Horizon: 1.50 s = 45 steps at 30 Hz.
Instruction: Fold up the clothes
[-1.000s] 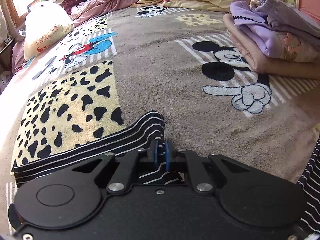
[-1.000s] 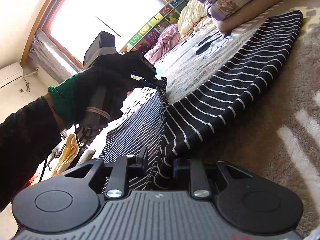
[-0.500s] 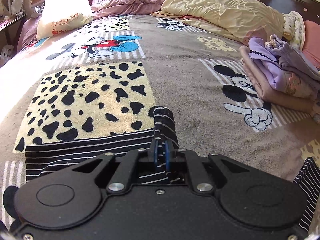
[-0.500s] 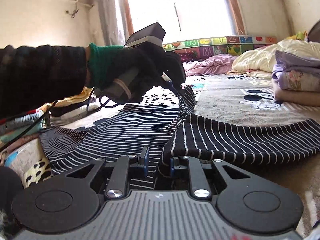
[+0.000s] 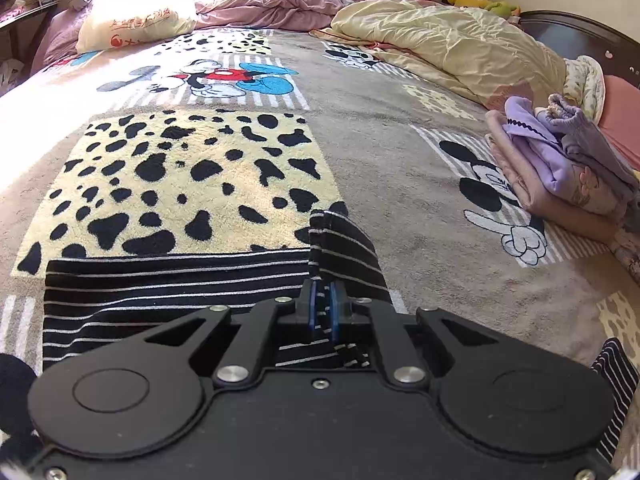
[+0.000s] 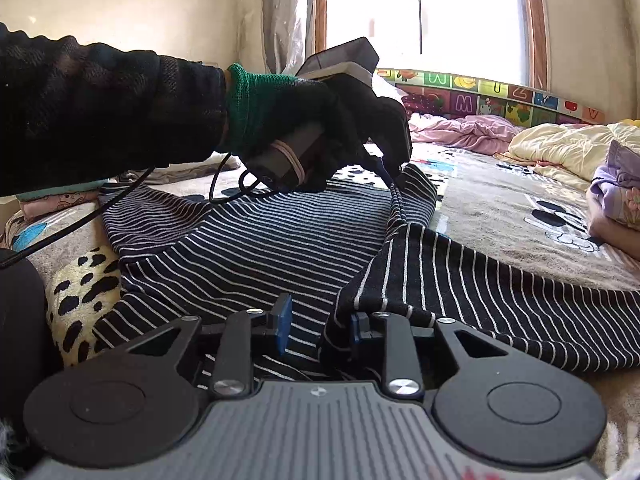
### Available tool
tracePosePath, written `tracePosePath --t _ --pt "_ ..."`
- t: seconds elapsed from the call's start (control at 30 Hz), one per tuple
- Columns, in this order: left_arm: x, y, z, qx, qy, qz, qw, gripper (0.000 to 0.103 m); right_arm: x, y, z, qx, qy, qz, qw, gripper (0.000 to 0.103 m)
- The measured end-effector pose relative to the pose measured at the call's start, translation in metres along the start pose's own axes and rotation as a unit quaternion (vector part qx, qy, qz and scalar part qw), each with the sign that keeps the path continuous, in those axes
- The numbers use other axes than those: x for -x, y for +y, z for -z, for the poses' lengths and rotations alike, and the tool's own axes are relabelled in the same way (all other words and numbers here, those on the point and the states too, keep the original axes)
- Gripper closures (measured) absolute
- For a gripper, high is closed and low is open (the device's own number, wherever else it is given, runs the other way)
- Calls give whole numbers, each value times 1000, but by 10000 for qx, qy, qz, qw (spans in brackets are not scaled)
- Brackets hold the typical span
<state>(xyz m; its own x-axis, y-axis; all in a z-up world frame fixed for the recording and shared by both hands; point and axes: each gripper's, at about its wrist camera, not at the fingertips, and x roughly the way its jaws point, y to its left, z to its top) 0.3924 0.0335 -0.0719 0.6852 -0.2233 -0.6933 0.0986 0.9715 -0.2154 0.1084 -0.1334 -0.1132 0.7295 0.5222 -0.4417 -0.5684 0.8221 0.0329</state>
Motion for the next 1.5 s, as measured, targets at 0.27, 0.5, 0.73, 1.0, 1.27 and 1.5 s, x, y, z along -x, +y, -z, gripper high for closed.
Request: tracePosePath --t 0.27,0.5,0.73,1.0,1.27,1.5 --pt "6 2 24 -428 -673 -605 9950 87 -4 7 6 18 25 -139 9999 54" --pt "11 -12 33 -787 -535 -493 9942 87 10 8 2 36 -340 -40 9994 52" --pt "-1 -17 35 -976 -520 -742 9911 79 -5 10 5 41 32 -189 9998 47" --pt "44 -48 62 -1360 -526 319 9888 79 5 10 5 47 -12 -135 9999 41" --pt "64 -95 71 -1967 -203 487 9790 73 15 12 8 -8 -13 -102 9999 35" --pt "69 -230 95 -3573 339 1975 9122 58 17 18 14 138 23 -49 9999 33"
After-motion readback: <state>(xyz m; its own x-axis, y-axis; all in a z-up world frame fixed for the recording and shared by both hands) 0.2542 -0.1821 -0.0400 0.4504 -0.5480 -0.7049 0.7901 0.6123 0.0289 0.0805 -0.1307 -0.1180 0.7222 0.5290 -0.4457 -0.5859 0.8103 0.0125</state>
